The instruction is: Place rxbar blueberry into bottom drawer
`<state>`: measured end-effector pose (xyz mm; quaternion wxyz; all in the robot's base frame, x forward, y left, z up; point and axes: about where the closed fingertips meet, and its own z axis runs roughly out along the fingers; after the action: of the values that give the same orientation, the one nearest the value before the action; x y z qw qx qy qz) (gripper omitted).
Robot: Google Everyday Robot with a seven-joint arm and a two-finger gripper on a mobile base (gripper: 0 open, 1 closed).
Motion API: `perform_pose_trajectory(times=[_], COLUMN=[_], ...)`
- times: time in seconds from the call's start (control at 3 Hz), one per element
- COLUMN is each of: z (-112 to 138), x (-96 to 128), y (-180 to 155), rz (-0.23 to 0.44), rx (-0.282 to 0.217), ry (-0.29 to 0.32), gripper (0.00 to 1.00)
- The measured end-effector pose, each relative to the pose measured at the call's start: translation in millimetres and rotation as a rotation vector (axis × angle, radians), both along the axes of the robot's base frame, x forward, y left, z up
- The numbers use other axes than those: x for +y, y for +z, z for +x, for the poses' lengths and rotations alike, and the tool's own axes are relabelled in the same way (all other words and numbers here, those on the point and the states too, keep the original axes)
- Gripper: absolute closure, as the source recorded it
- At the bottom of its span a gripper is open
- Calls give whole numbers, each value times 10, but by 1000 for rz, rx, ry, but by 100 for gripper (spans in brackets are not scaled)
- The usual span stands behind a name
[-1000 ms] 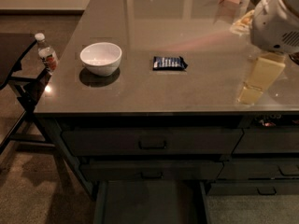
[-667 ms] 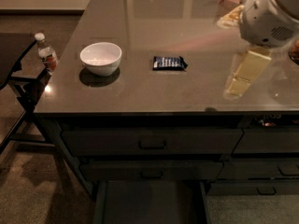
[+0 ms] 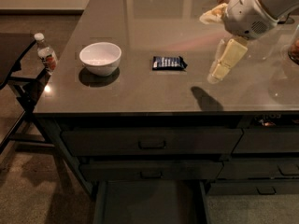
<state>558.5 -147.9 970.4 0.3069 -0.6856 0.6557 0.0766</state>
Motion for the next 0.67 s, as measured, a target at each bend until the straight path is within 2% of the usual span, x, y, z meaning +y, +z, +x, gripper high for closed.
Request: perform_pose_trajectory(times=[0.67], z=[48], x=[89], y=[-77], rz=[1], rx=[14], ry=[5], gripper=[0])
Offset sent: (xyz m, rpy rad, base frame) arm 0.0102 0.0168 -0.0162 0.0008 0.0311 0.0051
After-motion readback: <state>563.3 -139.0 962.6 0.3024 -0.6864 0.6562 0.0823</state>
